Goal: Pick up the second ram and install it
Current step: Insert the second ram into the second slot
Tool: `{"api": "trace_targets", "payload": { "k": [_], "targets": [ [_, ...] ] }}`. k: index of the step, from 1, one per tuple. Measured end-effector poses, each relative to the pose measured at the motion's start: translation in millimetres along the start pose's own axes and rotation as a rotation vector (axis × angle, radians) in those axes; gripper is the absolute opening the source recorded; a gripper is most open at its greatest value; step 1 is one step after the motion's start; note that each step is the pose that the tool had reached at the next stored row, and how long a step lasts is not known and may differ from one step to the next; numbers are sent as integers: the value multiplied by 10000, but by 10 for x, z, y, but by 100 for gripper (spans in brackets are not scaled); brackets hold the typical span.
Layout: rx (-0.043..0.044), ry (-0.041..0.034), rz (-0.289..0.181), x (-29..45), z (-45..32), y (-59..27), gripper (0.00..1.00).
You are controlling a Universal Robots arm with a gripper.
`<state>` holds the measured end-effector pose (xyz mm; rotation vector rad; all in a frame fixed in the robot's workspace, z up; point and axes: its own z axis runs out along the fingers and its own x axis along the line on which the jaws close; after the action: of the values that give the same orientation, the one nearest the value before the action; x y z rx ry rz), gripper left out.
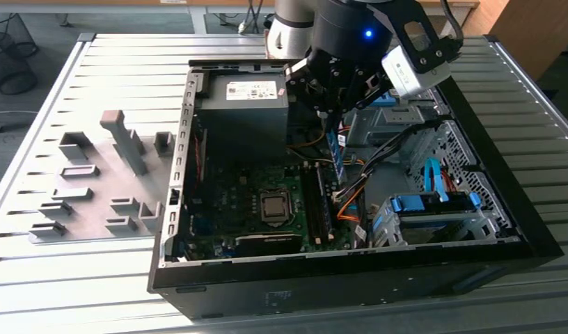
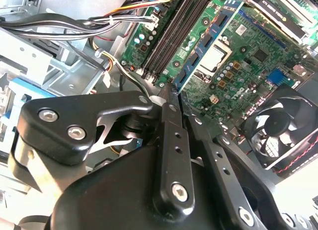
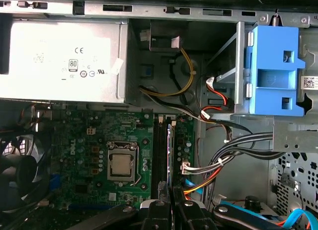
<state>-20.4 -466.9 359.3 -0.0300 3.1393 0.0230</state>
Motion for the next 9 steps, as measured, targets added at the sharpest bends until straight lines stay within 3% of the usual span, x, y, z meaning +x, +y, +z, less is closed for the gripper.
{"api": "trace_targets", "payload": {
  "k": [9],
  "targets": [
    [0, 0, 0, 0, 1, 0, 14]
  ]
}}
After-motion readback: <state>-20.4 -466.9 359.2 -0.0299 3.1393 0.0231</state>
